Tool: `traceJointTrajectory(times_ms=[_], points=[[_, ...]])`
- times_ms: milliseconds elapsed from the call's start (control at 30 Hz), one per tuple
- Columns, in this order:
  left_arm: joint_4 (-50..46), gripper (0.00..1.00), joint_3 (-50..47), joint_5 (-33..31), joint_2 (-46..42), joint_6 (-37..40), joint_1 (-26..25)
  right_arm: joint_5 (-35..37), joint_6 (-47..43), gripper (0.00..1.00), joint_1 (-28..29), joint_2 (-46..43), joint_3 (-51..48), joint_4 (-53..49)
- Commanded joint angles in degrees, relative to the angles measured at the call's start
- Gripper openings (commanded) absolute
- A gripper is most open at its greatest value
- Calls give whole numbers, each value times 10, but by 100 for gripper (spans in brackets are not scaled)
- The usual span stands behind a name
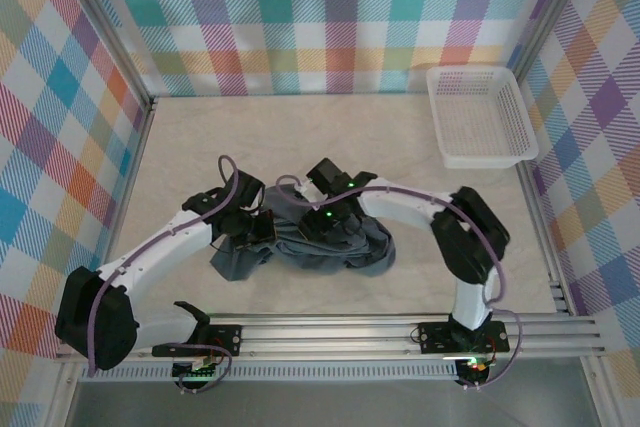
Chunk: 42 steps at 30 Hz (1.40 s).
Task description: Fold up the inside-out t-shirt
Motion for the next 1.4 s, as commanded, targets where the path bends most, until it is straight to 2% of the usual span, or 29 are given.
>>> traceJointTrajectory(times_ms=[0, 33, 133, 200, 267, 400, 500, 600, 733, 767, 800, 900, 967, 1033, 1100, 1167, 1200, 1267, 1300, 1367], points=[[-23, 0, 18, -54, -12, -4, 0, -9, 6, 16, 0, -1, 59, -19], [-42, 0, 24, -78, -8, -7, 6, -13, 25, 1, -5, -18, 63, -18], [-69, 1, 33, -119, -5, 7, 38, -59, 103, 0, -56, -122, 21, 36], [-67, 12, 38, -128, -10, 24, 62, -116, 183, 0, -123, -198, -42, 114], [-60, 26, 48, -129, -10, 35, 86, -139, 228, 0, -174, -245, -88, 146], [-52, 42, 75, -104, 4, 52, 105, -158, 204, 0, -190, -253, -89, 88], [-55, 50, 78, -80, 8, 58, 105, -191, 239, 0, -190, -253, -108, 117], [-26, 52, 70, -40, -11, 52, 78, -215, 266, 0, -189, -256, -122, 146], [106, 53, 59, -7, -30, 55, -34, -243, 273, 0, -189, -243, -102, 133], [123, 56, 64, -11, -17, 61, -51, -249, 272, 0, -190, -239, -91, 121], [134, 64, 74, -23, 3, 72, -69, -260, 271, 0, -189, -235, -80, 111], [158, 93, 115, -58, 87, 120, -88, -301, 271, 0, -188, -234, -56, 102], [171, 100, 143, -103, 138, 141, -89, -315, 277, 0, -187, -244, -46, 106], [166, 100, 180, -183, 185, 150, -85, -324, 277, 0, -187, -255, -36, 103], [152, 97, 219, -223, 219, 145, -66, -325, 272, 0, -187, -264, -26, 89], [138, 84, 253, -219, 238, 144, -42, -327, 264, 0, -187, -270, -20, 71], [130, 68, 268, -206, 243, 147, -30, -328, 260, 0, -187, -271, -18, 64], [120, 22, 285, -144, 239, 164, -11, -306, 255, 0, -188, -272, -19, 52], [112, 1, 293, -89, 235, 180, -3, -276, 253, 0, -192, -269, -19, 40], [68, 0, 311, -11, 229, 187, 4, -197, 249, 1, -210, -247, -19, 5]])
